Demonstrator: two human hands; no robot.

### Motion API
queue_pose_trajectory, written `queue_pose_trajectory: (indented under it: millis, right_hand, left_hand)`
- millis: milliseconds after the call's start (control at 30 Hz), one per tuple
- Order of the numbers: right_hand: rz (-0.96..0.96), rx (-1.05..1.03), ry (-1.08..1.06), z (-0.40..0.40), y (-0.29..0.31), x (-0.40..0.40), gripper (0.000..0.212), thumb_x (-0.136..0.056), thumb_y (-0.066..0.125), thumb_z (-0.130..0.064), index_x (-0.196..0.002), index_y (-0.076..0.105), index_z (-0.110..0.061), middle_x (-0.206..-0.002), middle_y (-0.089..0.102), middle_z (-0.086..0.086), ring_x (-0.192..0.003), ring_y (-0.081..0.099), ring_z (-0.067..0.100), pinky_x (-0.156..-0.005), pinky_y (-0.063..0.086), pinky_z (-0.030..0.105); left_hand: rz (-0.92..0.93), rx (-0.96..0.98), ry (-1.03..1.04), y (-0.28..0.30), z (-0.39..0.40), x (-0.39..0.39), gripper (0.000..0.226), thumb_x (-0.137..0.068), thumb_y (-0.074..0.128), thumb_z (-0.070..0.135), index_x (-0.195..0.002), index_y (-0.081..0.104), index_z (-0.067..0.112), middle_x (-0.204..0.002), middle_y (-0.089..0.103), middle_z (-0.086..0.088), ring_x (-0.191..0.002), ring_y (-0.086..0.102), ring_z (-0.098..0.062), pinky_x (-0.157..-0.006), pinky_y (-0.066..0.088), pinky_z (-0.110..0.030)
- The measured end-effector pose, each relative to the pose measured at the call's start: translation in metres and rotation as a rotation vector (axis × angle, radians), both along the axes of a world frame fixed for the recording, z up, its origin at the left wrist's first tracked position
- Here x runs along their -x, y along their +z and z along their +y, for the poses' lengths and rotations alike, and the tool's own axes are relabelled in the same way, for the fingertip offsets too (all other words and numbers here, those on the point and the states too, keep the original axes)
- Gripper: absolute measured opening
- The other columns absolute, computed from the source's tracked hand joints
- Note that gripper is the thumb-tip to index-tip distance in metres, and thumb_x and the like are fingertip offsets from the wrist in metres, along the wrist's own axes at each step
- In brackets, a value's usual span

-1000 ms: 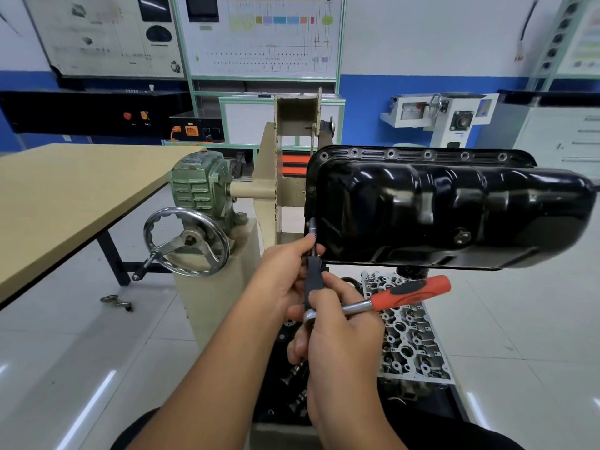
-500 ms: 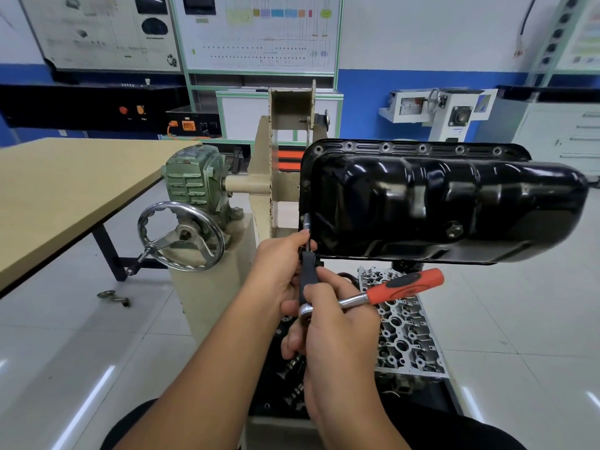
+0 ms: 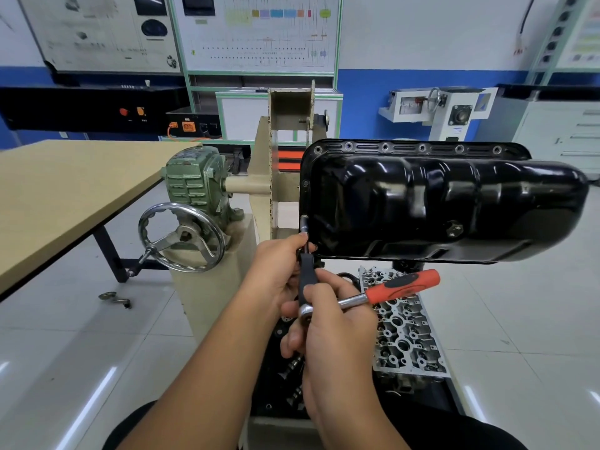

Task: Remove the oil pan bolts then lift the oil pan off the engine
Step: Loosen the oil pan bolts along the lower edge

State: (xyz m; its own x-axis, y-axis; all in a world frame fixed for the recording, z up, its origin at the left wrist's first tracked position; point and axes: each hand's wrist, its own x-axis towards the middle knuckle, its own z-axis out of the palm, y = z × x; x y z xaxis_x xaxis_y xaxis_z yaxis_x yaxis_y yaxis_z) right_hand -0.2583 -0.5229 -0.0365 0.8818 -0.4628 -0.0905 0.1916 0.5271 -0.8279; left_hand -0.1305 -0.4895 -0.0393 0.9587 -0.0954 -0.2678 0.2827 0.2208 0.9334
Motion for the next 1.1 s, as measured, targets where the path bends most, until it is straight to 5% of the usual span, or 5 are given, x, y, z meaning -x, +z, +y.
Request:
queue_pose_trajectory:
  millis: [367, 700, 833, 1000, 1100]
  right_hand:
    - [0.015, -0.080, -0.001, -0.001, 0.004, 0.000, 0.039, -0.094, 0.054, 0.000, -0.082, 0.074, -0.031, -0.064, 0.060, 0.021, -0.035, 0.037, 0.019, -0.039, 0.036, 0.027]
    - [-0.077, -0.679, 0.185, 0.003, 0.006, -0.001, 0.038, -0.100, 0.058, -0.014, -0.136, 0.058, -0.003, -0.070, 0.063, 0.020, -0.040, 0.047, 0.012, -0.036, 0.039, 0.024]
    - [-0.004, -0.285, 0.111, 0.005, 0.005, -0.008, 0.025, -0.100, 0.057, -0.007, -0.122, 0.060, -0.017, -0.065, 0.062, 0.020, -0.036, 0.040, 0.017, -0.042, 0.039, 0.026]
    - [0.045, 0.904, -0.027, -0.019, 0.003, -0.009, 0.014, -0.084, 0.067, -0.041, -0.092, 0.059, -0.035, -0.068, 0.067, -0.008, -0.054, 0.063, 0.008, -0.049, 0.045, 0.017]
    - [0.049, 0.965, -0.049, -0.020, 0.005, -0.003, 0.020, -0.088, 0.071, -0.045, -0.091, 0.055, -0.033, -0.062, 0.064, -0.002, -0.051, 0.062, 0.011, -0.049, 0.048, 0.023]
  left_hand:
    - [-0.028, 0.014, -0.016, 0.005, -0.002, 0.003, 0.029, -0.098, 0.068, 0.027, -0.077, 0.069, 0.007, -0.051, 0.052, -0.004, -0.043, 0.038, -0.015, -0.042, 0.030, -0.021]
    - [-0.076, -0.043, 0.015, 0.014, 0.003, 0.004, 0.027, -0.096, 0.072, 0.025, -0.080, 0.074, 0.004, -0.051, 0.064, -0.001, -0.038, 0.057, -0.010, -0.037, 0.041, -0.016]
    - [-0.040, -0.109, -0.048, 0.015, 0.005, 0.001, 0.037, -0.096, 0.068, 0.030, -0.066, 0.070, 0.010, -0.055, 0.062, -0.003, -0.042, 0.056, -0.014, -0.045, 0.043, -0.021]
    - [0.008, -0.101, -0.165, 0.018, 0.003, 0.005, 0.031, -0.100, 0.062, 0.025, -0.074, 0.062, 0.009, -0.066, 0.056, -0.004, -0.047, 0.055, -0.011, -0.045, 0.044, -0.018]
    - [0.008, -0.133, -0.151, 0.019, 0.004, 0.007, 0.032, -0.101, 0.062, 0.024, -0.074, 0.060, 0.008, -0.061, 0.054, -0.005, -0.044, 0.053, -0.014, -0.041, 0.043, -0.018]
